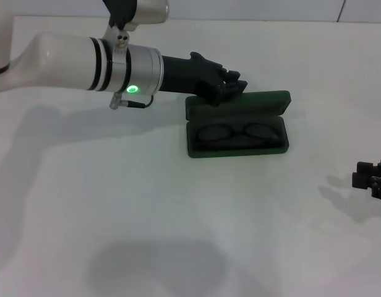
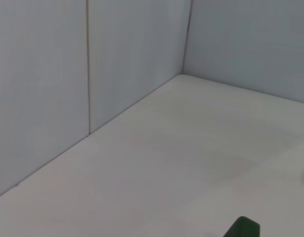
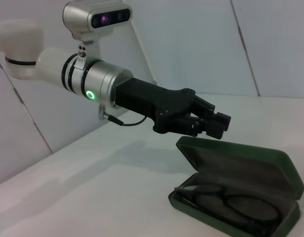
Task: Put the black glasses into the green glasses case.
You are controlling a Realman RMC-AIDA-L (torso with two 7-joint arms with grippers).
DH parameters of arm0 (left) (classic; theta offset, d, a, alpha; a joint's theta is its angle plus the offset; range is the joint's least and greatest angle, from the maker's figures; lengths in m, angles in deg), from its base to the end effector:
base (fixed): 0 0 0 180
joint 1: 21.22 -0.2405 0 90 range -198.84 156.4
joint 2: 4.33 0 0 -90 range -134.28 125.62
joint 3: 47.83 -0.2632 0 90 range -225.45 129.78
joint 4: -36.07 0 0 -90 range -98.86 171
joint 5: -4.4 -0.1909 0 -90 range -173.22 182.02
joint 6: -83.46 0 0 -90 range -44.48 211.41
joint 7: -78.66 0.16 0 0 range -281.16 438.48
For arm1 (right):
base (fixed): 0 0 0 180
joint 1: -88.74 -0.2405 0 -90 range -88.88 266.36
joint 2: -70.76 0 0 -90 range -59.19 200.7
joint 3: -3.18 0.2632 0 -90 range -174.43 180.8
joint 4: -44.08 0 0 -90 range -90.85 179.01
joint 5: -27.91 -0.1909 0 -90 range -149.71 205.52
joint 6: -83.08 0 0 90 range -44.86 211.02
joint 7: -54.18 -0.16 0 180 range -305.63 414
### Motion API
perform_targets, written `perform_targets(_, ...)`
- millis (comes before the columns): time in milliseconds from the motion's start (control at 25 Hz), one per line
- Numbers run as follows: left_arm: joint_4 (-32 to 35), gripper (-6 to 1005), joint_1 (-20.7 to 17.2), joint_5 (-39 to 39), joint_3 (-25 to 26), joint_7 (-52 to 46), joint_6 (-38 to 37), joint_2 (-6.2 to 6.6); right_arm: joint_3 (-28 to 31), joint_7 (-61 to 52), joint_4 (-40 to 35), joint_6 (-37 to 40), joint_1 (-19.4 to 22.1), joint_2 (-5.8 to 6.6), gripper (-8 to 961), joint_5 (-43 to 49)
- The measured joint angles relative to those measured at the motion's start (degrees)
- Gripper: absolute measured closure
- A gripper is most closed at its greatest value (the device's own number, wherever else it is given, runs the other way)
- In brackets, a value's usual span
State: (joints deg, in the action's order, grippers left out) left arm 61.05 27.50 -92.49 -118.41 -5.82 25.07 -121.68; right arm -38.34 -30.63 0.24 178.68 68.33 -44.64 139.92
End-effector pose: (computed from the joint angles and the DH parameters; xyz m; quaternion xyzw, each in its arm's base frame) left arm -0.1702 0.4068 -0.0814 -0.9614 -0.1726 -0.1464 0.1562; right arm 0.2924 0.2822 0.0202 -0.9257 0.2712 0.2284 0.1321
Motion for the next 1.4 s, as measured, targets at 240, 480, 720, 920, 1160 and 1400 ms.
perform_targets(240, -0.31, 781, -0.12, -0.15, -0.26, 0.23, 1.64, -0.5, -0.04, 0.55, 0.35, -1.07, -0.34, -0.04, 660, 0.0)
perform_targets(480, -1.05, 781, 0.06, -1.77, -0.27, -0.15, 1.82, -0.66, 0.0, 1.27, 1.51, -1.74, -0.5, -0.08, 651, -0.02)
perform_targets(720, -1.22, 782, -0.16, -3.66, -0.26, -0.27, 1.04, -1.46, 0.04, 1.31, 1.63, -2.22, -0.64, -0.1, 641, -0.03)
perform_targets(920, -1.48, 780, -0.52, -4.82, -0.36, -0.3, -0.72, -1.7, 0.04, 1.33, 1.69, -2.25, -0.63, -0.09, 633, -0.04)
perform_targets(1160, -1.08, 765, -0.74, -4.71, -0.33, 0.14, -2.13, -2.09, 0.04, 1.33, 1.76, -2.03, -0.2, -0.07, 623, -0.04)
perform_targets(1400, 7.5, 751, -6.0, 0.29, -0.18, 0.94, -12.86, -2.18, -0.05, 1.64, 1.82, -0.95, -0.12, -0.12, 613, 0.09)
